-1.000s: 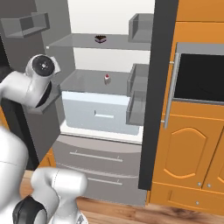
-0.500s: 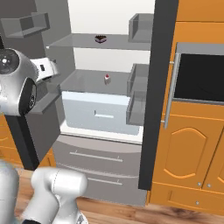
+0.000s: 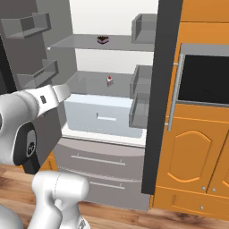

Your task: Take the cakes from the fridge and place them on the empty tray on the dining counter.

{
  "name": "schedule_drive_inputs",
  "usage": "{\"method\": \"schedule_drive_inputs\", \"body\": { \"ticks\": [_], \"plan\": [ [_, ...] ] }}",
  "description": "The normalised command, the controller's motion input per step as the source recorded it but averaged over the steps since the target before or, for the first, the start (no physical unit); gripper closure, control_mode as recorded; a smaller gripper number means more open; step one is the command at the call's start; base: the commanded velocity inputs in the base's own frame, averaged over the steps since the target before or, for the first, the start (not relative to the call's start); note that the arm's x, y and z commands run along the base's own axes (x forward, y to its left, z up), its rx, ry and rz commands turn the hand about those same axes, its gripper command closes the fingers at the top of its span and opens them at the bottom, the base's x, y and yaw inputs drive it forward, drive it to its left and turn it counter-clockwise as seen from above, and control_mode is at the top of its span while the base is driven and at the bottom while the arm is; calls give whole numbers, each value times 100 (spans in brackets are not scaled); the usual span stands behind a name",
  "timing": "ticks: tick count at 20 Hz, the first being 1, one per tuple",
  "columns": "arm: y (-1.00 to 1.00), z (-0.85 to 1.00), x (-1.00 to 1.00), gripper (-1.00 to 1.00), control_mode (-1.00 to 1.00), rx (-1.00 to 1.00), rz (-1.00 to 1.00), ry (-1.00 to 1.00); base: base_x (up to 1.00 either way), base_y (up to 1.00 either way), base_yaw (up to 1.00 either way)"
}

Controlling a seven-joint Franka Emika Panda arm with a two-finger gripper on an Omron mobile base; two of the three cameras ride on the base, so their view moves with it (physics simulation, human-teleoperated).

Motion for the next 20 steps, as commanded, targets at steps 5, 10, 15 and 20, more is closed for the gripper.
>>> {"method": "schedule_drive_inputs", "body": {
  "ticks": [5, 10, 15, 20],
  "plan": [
    [-2, 0, -2, -100, -100, 0, -15, 0, 0, 0, 0],
    [0, 0, 6, -100, -100, 0, -1, 1, 0, 0, 0],
    [0, 0, 3, -100, 100, 0, 0, 9, 1, -1, 0],
    [0, 0, 0, -100, 100, 0, 0, 0, 36, 0, 0]
  ]
}}
